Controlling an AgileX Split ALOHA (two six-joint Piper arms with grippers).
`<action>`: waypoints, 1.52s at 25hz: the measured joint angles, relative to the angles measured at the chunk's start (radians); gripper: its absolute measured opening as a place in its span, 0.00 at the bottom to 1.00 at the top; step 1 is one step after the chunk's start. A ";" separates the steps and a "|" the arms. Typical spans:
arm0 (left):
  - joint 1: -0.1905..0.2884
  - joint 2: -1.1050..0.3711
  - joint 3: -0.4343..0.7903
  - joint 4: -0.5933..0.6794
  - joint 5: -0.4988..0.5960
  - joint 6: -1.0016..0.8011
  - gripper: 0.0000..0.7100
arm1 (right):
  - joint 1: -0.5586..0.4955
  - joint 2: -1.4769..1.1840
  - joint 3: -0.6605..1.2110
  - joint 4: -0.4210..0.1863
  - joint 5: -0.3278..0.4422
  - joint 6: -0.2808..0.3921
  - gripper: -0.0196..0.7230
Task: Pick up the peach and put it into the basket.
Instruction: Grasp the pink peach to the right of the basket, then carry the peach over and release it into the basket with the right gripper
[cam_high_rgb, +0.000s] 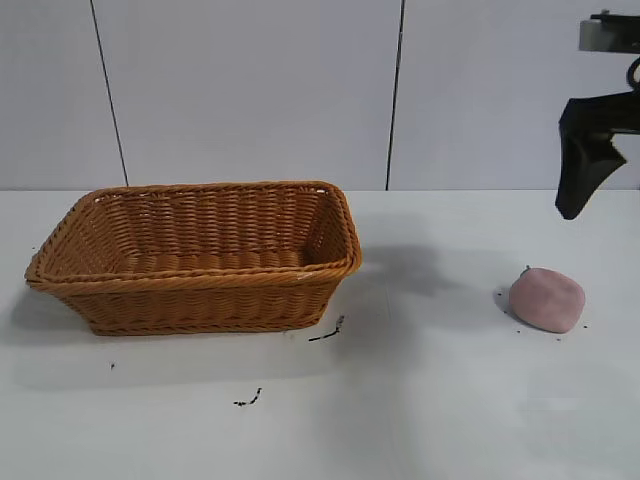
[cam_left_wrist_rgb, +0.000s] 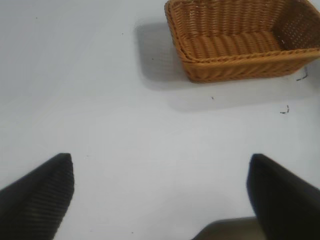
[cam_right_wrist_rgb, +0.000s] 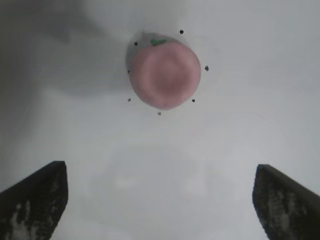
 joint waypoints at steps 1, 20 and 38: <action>0.000 0.000 0.000 0.000 0.000 0.000 0.97 | 0.000 0.027 -0.009 0.000 -0.015 0.000 0.95; 0.000 0.000 0.000 0.000 0.000 0.000 0.97 | 0.000 0.199 -0.023 0.004 -0.110 -0.001 0.48; 0.000 0.000 0.000 0.000 0.000 0.000 0.97 | 0.043 0.089 -0.448 -0.005 0.239 -0.008 0.06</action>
